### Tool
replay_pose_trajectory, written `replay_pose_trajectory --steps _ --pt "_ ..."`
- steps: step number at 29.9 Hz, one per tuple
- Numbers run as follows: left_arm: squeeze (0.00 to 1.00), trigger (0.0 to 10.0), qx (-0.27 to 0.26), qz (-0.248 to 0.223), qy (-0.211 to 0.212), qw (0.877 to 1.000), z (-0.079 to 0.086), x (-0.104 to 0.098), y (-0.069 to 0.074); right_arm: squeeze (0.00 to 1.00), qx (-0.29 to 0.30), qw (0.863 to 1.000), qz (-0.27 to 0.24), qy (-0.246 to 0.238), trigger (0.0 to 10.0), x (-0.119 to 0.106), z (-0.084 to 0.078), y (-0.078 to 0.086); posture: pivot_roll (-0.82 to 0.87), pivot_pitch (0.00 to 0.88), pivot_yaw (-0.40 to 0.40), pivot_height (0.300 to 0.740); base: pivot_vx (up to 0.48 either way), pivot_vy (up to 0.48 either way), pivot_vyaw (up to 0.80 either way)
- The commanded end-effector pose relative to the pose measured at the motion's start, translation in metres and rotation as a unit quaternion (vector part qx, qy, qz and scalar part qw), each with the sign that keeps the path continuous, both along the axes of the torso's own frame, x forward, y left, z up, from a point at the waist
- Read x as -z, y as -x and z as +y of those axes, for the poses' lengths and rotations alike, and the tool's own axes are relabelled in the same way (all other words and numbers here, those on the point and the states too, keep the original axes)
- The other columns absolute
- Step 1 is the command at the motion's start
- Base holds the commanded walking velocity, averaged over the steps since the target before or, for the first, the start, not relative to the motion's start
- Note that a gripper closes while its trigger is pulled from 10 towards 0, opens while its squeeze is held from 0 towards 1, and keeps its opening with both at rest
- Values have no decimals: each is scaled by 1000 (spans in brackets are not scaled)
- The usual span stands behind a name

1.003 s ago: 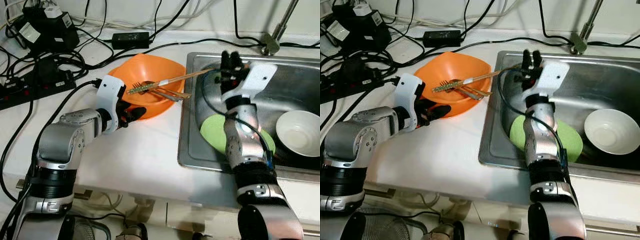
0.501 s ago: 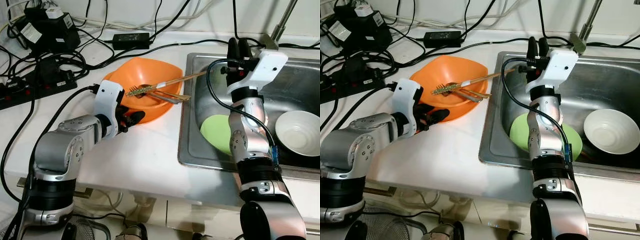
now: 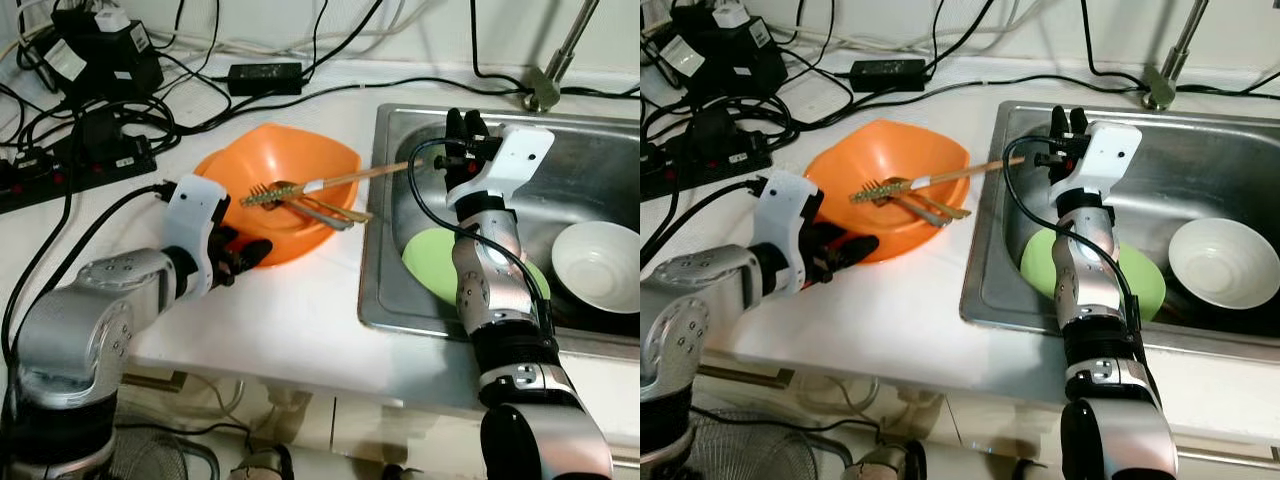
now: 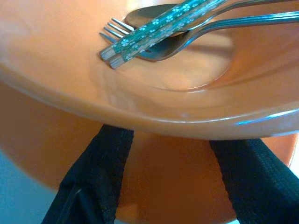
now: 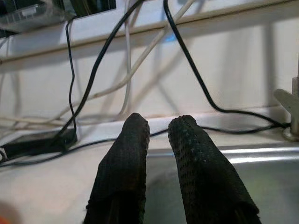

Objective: Kitchen organization

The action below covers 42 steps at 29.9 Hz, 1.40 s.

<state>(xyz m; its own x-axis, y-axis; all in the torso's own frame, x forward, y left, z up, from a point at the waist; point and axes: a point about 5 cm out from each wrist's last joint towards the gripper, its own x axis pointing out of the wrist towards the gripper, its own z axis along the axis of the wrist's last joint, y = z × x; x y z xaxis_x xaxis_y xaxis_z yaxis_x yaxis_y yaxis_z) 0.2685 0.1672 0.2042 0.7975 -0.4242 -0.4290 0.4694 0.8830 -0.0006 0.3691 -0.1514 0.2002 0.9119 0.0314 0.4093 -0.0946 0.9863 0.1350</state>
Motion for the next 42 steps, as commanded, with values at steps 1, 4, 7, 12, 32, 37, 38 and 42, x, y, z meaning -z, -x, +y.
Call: replay_pose_trajectory --steps 1,4,7,12,32,37,38,42 --pt "0 10000 18 24 -2 1000 -1 5 9 0 -5 1000 -1 -2 10000 0 2 -1 267 130 22 740 0 0 0" --pt "0 10000 33 21 -5 999 -4 4 15 0 -7 1000 2 -3 10000 2 3 -2 273 131 17 740 0 0 0" --pt "0 10000 37 20 -4 999 -4 2 18 0 -9 1000 4 -2 10000 2 4 -3 279 133 13 740 0 0 0" --pt "0 10000 49 17 -5 999 -5 -1 26 0 -10 1000 5 -3 10000 2 4 -4 283 138 3 740 0 0 0" --pt "0 10000 22 -14 -13 1000 -1 -15 38 0 -28 1000 9 1 10000 0 11 -10 316 146 -35 740 0 0 0" --pt "0 10000 -28 -47 -36 998 13 -23 32 0 -32 999 10 0 10000 1 13 -11 321 145 -40 740 0 0 0" --pt "0 10000 -36 -52 -38 997 16 -24 31 0 -33 999 10 0 10000 1 13 -11 322 144 -41 740 0 0 0" --pt "0 10000 -53 -59 -38 996 20 -26 30 0 -35 999 9 -1 10000 1 15 -11 321 143 -40 740 0 0 0"
